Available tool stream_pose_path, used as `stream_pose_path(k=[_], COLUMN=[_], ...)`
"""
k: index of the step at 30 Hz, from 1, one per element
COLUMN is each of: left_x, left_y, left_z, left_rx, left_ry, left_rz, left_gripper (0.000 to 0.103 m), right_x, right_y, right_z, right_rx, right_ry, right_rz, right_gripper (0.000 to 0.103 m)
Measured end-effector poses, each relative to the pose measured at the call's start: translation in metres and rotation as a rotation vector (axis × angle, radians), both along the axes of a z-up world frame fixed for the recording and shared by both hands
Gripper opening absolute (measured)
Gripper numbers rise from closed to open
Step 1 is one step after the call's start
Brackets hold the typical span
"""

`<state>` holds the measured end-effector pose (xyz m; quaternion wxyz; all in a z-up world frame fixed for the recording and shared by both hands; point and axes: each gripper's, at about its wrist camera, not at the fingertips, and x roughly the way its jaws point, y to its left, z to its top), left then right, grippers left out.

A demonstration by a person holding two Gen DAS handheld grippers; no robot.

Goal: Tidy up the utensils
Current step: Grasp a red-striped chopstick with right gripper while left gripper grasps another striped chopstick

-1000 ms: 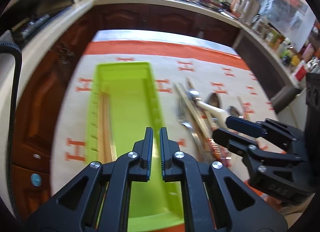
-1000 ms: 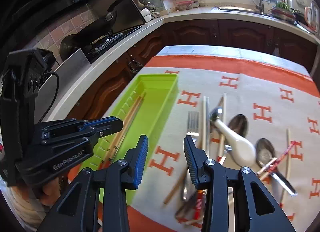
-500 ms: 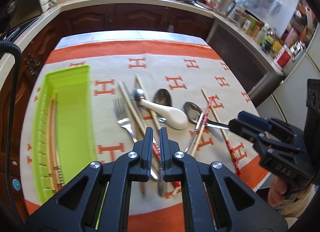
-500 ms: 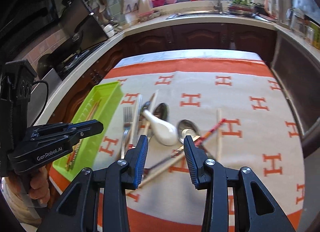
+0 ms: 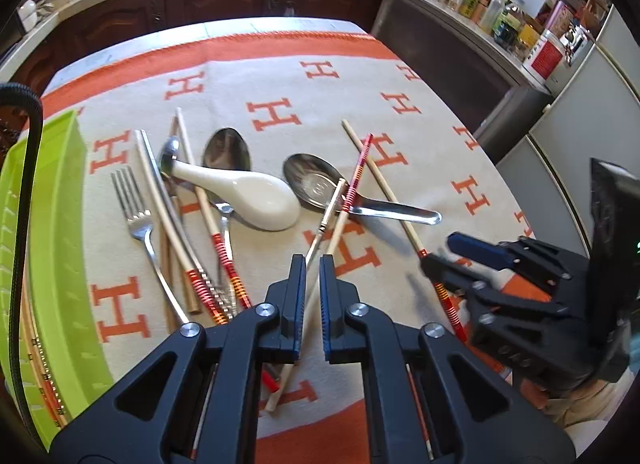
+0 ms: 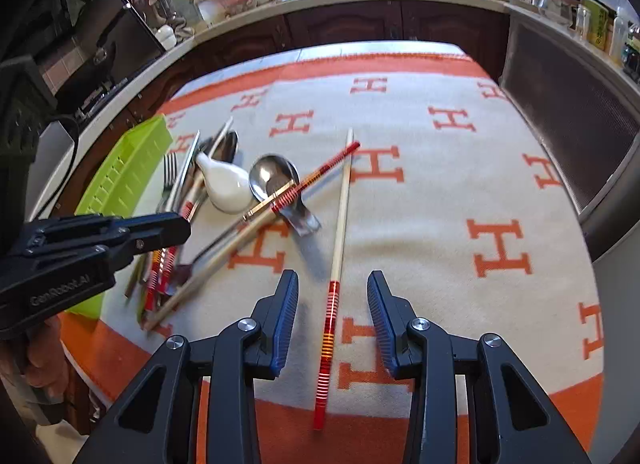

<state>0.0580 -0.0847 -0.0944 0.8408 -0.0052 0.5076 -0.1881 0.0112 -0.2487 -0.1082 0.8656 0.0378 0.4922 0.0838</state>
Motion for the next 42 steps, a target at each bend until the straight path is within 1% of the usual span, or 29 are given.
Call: stream_pose_path(k=[3, 4, 6, 8, 9, 10, 11, 15, 22, 30, 35, 37, 42], left_x=[0.004, 0.004, 0.006, 0.006, 0.005, 0.004, 0.004, 0.004, 0.009, 0.01, 0.01, 0.01, 0.01], left_y=[-0.005, -0.006, -0.009, -0.011, -0.013, -0.014, -0.017, -0.024, -0.031, -0.029, -0.031, -0.033, -0.037], left_z=[-0.005, -0.006, -0.008, -0.009, -0.01, -0.009, -0.01, -0.014, -0.023, -0.022, -0.029, -0.033, -0.034], left_rx=[-0.002, -0.002, -0.001, 0.002, 0.002, 0.003, 0.007, 0.037, 0.082, 0.121, 0.167, 0.175, 0.188], left_ry=[0.012, 0.015, 0.022, 0.027, 0.028, 0.03, 0.033, 0.038, 0.065, 0.056, 0.07, 0.078, 0.06], left_rz=[-0.012, -0.015, -0.026, -0.042, -0.053, -0.062, -0.076, -0.11, -0.11, -0.099, -0.113, -0.118, -0.127], left_gripper=[0.004, 0.004, 0.004, 0.004, 0.004, 0.004, 0.004, 0.004, 0.004, 0.005, 0.006, 0.007, 0.008], right_x=[0.004, 0.004, 0.006, 0.008, 0.009, 0.01, 0.011, 0.013, 0.009, 0.003, 0.003, 0.003, 0.004], right_y=[0.009, 0.013, 0.022, 0.03, 0.033, 0.033, 0.031, 0.016, -0.003, -0.011, -0.013, -0.013, -0.014], right_z=[-0.015, -0.016, -0.019, -0.023, -0.023, -0.023, -0.023, -0.02, -0.017, -0.018, -0.019, -0.019, -0.019], right_rx=[-0.035, -0.062, -0.112, -0.173, -0.2, -0.205, -0.196, -0.112, -0.05, -0.007, 0.015, 0.021, 0.023], right_ry=[0.022, -0.002, -0.016, -0.04, -0.052, -0.055, -0.053, -0.036, -0.024, -0.023, -0.022, -0.02, -0.021], right_rz=[0.016, 0.025, 0.042, 0.052, 0.052, 0.047, 0.038, -0.007, -0.044, -0.039, -0.038, -0.038, -0.038], right_gripper=[0.032, 0.032, 0.03, 0.017, 0.012, 0.007, 0.006, 0.005, 0.005, 0.005, 0.005, 0.005, 0.005])
